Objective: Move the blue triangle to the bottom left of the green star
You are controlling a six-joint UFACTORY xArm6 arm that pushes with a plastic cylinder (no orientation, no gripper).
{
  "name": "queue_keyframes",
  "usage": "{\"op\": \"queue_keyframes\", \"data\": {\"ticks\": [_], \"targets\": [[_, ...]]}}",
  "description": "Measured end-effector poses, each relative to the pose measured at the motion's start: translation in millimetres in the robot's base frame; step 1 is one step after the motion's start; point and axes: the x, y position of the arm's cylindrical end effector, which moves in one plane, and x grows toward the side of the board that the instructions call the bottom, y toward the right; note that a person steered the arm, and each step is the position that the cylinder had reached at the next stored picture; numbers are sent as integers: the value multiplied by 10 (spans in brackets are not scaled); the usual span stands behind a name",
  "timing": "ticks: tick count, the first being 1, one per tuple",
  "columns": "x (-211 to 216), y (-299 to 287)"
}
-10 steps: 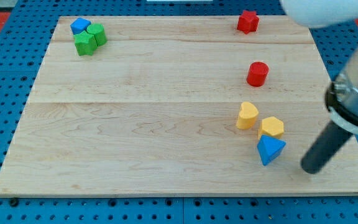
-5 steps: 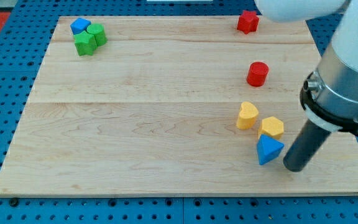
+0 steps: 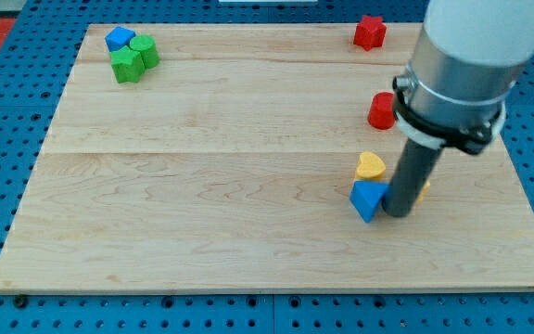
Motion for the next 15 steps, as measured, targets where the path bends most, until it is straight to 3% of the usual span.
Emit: {"op": "queue_keyframes", "data": {"ticks": [1,2,3,4,5,6,7,8,9,10,11,12,13,14,15], "targets": [[-307,-885],[-357,-1784],[-320,-2431],[-144,-2605],[-822,-3076],[-1366,-3251],[-1090,-2878],[-556,-3014],[-662,-3633],[-1279,-3623],[-1518,-3497],[-1419,-3375],[-1274,-4011],[-1870,-3977],[-1958,-3624]]}}
